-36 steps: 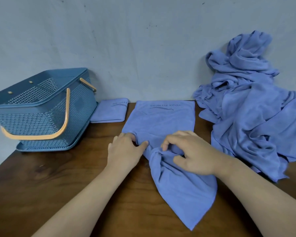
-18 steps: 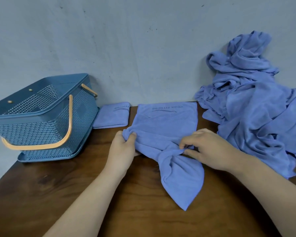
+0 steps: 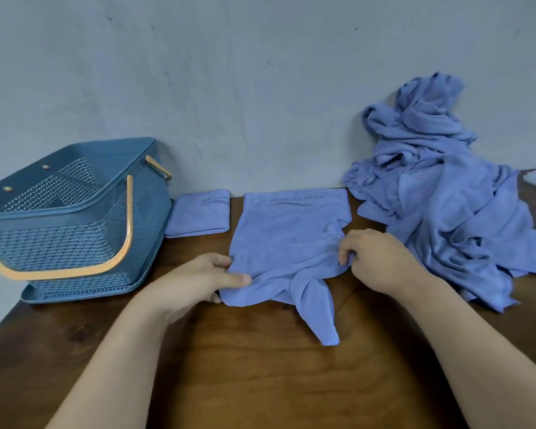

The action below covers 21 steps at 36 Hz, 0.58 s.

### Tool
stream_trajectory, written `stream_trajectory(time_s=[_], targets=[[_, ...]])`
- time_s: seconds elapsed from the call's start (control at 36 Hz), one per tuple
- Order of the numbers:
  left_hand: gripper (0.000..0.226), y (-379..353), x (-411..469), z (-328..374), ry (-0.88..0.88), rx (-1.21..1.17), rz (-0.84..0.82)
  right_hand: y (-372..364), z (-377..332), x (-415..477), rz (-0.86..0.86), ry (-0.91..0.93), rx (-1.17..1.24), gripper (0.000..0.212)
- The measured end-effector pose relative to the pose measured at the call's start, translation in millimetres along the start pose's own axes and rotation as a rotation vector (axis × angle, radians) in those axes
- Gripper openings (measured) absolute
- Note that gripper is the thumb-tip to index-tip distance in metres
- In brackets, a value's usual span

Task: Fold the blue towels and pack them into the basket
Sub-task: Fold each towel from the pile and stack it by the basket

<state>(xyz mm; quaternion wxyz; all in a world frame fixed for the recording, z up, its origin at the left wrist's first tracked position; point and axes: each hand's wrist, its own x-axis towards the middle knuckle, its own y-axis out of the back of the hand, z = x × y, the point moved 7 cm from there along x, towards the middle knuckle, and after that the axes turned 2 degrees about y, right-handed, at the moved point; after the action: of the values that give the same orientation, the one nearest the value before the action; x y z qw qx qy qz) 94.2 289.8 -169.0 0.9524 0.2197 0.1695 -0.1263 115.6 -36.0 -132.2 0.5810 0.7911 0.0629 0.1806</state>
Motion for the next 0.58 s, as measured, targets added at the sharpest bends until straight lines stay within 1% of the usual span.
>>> stream_trajectory(time_s=[0.06,0.08,0.14,0.19,0.25,0.28,0.31,0.36,0.39,0.44,0.47,0.53,0.58], targets=[[0.094,-3,-7,-1,-0.019,0.083,-0.148,5,-8,-5,0.070,0.049,-0.054,0.032],[0.096,-2,-9,-2,-0.020,0.086,-0.179,8,-11,-9,0.109,0.093,-0.035,0.032],[0.092,-1,-12,-2,-0.042,0.122,-0.194,10,-19,-19,0.136,0.179,0.143,0.039],[0.076,-3,-14,0,-0.077,0.217,-0.192,7,-27,-26,0.086,0.248,0.365,0.045],[0.055,-6,-13,1,-0.091,0.281,-0.168,-1,-34,-26,-0.021,0.279,0.529,0.045],[0.045,-6,-11,2,-0.088,0.313,-0.123,-6,-37,-25,-0.081,0.287,0.563,0.042],[0.038,-5,-10,3,-0.083,0.355,-0.062,-10,-40,-24,-0.129,0.298,0.559,0.040],[0.029,-5,-9,8,-0.081,0.418,0.030,-17,-44,-22,-0.164,0.318,0.508,0.038],[0.025,-6,-8,10,-0.093,0.398,0.053,-19,-44,-22,-0.160,0.321,0.494,0.036],[0.020,-7,-8,15,-0.129,0.233,0.062,-22,-42,-21,-0.150,0.321,0.490,0.031],[0.022,-7,-9,18,-0.164,0.102,0.055,-23,-40,-21,-0.144,0.319,0.489,0.030],[0.033,-7,-8,26,-0.247,-0.186,0.048,-22,-34,-20,-0.123,0.302,0.498,0.029],[0.036,-7,-5,28,-0.281,-0.401,0.063,-18,-27,-19,-0.113,0.272,0.509,0.026]])
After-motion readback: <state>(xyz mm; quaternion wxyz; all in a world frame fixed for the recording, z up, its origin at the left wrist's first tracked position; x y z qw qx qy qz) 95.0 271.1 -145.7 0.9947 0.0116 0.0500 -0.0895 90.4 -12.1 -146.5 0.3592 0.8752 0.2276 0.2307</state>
